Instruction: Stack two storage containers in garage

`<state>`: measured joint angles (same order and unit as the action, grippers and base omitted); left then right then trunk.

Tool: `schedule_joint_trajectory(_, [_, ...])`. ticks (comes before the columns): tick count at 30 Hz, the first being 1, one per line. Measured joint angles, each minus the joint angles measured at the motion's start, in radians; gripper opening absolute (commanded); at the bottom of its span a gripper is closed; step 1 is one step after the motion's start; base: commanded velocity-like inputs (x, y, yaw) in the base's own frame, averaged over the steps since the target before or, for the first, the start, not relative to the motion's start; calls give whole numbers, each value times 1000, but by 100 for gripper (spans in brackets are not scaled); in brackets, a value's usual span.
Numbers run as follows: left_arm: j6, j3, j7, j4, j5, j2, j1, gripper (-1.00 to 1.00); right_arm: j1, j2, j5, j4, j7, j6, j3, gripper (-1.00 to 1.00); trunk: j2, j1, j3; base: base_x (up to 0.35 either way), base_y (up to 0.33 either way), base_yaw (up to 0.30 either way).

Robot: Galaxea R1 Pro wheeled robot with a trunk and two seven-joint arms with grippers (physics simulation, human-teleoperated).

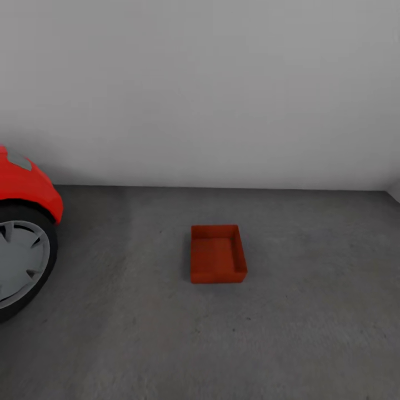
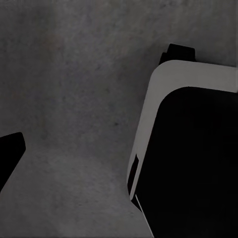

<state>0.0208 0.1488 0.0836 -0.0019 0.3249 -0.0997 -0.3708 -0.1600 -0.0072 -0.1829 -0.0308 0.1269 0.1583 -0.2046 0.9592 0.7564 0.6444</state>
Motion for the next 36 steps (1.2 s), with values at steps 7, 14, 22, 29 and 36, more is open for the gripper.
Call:
schedule_joint_trajectory(7, [0,1,0,0,0,0,0,100,18,8,2,0,-1,0,-1,100,0,0,-11,0,0,0])
schedule_joint_trajectory(14, [0,1,0,0,0,0,0,100,19,8,6,0,0,0,-2,100,0,0,-23,0,0,0])
schedule_joint_trajectory(22, [0,0,0,0,0,0,0,100,19,8,5,0,0,1,-2,100,0,0,-36,0,0,0])
schedule_joint_trajectory(29, [0,0,0,0,0,0,0,100,19,8,7,0,0,0,-2,100,0,0,-47,0,0,0])
schedule_joint_trajectory(36, [0,0,0,0,0,0,0,100,19,8,9,0,0,0,-2,100,0,0,-59,0,0,0])
